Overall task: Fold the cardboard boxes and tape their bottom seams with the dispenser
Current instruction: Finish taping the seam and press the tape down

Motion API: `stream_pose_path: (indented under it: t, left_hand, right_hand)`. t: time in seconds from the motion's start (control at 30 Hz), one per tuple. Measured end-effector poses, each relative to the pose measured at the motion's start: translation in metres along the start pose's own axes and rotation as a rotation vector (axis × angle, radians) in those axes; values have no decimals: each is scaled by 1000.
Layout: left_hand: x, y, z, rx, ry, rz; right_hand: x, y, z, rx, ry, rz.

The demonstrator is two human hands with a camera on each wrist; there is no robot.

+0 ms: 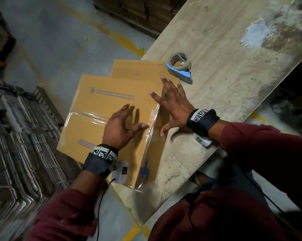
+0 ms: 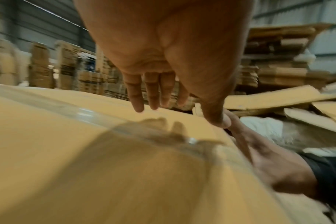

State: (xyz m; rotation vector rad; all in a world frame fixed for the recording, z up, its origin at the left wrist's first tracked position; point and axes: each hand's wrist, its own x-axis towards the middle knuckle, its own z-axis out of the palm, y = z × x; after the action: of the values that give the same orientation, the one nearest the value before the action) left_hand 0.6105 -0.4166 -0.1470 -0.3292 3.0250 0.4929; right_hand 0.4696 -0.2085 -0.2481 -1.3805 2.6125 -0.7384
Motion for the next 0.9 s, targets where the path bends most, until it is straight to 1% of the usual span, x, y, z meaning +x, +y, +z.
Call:
stream_pose_path:
  t: [0.07, 0.13, 0.17, 0.23, 0.3, 0.4, 0.47, 0.5, 0.57, 0.63, 0.67, 0.73, 0.83, 0.9]
  left_hand:
    - [-29, -11, -3, -61, 14, 0]
    - [-61, -26, -2, -35, 25, -16]
    - [-75, -33, 1, -12, 46, -20]
    - [-97, -45, 11, -54, 117, -56]
    - [-112, -49, 20, -162, 177, -115]
    - [-131, -46, 24, -252, 176, -118]
    - [-152, -51, 23, -250, 139, -53]
    - [-165, -55, 24, -230, 100, -11]
    - [-186, -62, 27, -153, -21, 68]
    - [-197, -69, 35, -19, -103, 123]
    - [-197, -72, 38, 47, -111, 138]
    - [-195, -79, 46, 145, -85, 150]
    - [-192, -81, 58, 204, 6, 141]
    - [-192, -81, 62, 219, 41, 133]
  right_hand:
    - [-5, -29, 2, -49, 5, -147]
    - [-7, -59, 12, -104, -31, -289]
    - [-8, -69, 18, -121, -56, -328]
    - [-11, -76, 29, -121, -113, -372]
    - [-13, -71, 38, -178, -121, -417]
    - [-14, -62, 35, -235, -82, -438]
    - [-15, -70, 30, -239, -93, -429]
    - [-15, -78, 27, -238, -98, -433]
    - [-17, -101, 29, -237, -124, -474]
    - [-19, -123, 36, -235, -173, -525]
    - [-18, -129, 39, -232, -191, -547]
    - [-14, -131, 47, -218, -186, -594]
    - [-13, -124, 53, -203, -108, -658]
    - [-14, -121, 54, -261, -106, -678]
